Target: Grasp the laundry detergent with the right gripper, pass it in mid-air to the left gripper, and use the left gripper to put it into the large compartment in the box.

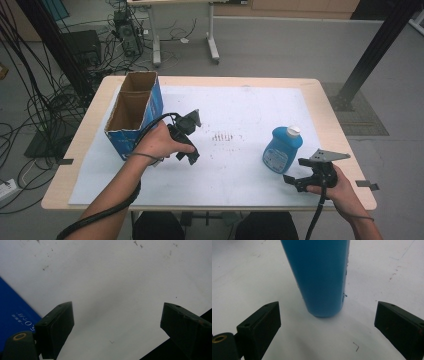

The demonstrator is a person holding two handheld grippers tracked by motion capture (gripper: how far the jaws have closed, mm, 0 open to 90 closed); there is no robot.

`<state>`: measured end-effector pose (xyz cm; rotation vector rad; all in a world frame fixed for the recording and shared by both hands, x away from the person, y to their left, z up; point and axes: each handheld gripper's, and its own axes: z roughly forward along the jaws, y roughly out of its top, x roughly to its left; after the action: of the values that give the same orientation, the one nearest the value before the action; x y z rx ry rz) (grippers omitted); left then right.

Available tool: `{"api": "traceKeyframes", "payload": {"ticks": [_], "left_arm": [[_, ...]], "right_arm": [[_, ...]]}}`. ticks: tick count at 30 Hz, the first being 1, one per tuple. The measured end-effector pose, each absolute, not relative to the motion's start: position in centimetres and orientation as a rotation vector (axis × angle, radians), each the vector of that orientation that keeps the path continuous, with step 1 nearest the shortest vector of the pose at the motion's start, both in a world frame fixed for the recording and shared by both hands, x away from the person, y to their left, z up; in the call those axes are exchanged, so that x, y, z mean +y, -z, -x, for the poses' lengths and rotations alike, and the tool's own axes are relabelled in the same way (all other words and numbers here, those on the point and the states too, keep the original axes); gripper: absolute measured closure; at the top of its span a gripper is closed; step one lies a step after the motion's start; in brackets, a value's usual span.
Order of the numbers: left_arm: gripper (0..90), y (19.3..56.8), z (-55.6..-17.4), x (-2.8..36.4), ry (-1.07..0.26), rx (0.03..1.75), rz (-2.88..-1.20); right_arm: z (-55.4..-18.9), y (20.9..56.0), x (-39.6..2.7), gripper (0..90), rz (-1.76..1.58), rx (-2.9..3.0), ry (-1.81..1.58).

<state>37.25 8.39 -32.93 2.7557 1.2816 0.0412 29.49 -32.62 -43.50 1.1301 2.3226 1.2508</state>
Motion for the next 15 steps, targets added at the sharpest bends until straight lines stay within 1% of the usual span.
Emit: {"api": "traceKeyframes", "payload": {"ticks": [15], "left_arm": [[12.0,32.78,-37.2,8.45,-0.041,1.283,-2.754]], "right_arm": [[-29.9,43.97,-31.98,5.3,-1.071,2.265,-1.335]]}}
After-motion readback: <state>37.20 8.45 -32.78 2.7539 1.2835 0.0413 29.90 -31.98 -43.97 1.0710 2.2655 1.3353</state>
